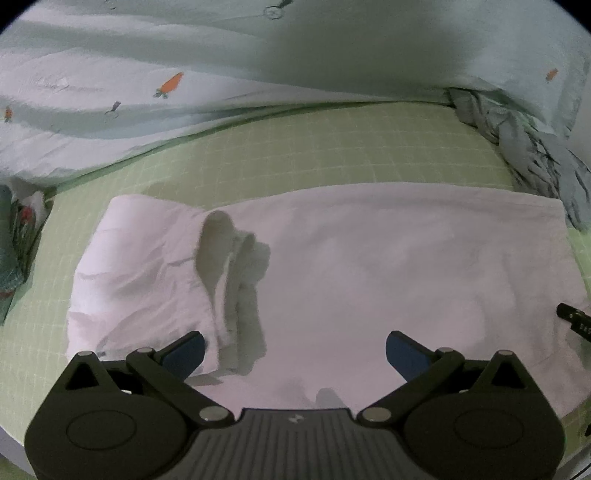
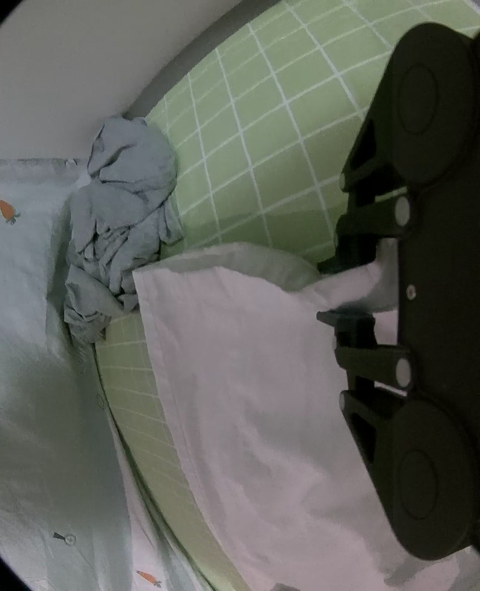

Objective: Fold clothes
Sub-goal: 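Grasp the trouser edge with the right gripper and fold it over, release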

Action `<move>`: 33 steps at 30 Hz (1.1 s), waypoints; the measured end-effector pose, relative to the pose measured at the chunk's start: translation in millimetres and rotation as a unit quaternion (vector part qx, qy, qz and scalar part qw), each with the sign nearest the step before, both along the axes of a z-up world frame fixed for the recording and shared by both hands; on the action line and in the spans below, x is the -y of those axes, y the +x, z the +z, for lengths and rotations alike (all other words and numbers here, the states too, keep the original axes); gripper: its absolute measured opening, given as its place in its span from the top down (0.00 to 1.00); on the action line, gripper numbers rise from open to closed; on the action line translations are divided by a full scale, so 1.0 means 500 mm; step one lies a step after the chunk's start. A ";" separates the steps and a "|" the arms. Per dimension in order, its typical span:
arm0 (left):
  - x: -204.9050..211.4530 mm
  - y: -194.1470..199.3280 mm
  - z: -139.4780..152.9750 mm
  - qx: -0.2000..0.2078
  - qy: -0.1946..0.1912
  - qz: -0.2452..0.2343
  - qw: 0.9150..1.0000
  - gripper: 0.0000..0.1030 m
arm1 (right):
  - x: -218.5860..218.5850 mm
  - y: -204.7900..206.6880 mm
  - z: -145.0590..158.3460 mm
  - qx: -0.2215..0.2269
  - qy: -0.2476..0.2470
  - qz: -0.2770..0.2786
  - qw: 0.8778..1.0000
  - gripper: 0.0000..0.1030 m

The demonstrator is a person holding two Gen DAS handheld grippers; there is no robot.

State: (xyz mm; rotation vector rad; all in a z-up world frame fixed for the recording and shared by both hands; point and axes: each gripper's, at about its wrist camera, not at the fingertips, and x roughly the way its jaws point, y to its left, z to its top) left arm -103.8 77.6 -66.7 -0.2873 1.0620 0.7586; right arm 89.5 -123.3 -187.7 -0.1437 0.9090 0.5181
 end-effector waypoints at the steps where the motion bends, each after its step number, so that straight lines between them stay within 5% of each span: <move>1: -0.006 -0.010 0.002 0.002 0.000 0.004 1.000 0.00 | -0.002 -0.004 0.005 0.002 0.000 -0.006 1.000 0.82; 11: -0.107 -0.141 0.013 0.013 -0.008 0.039 0.999 0.00 | -0.068 -0.081 0.096 0.039 0.026 -0.028 0.999 0.83; 21: -0.214 -0.254 0.017 0.031 -0.015 0.025 0.999 0.00 | -0.219 -0.197 0.149 0.072 0.039 -0.035 0.996 0.84; 31: -0.351 -0.349 0.013 0.030 0.004 0.008 1.000 0.00 | -0.487 -0.347 0.113 0.088 0.012 0.026 0.996 0.82; 33: -0.378 -0.365 0.010 0.029 0.006 0.007 1.000 0.00 | -0.539 -0.374 0.070 0.070 -0.013 0.041 0.997 0.74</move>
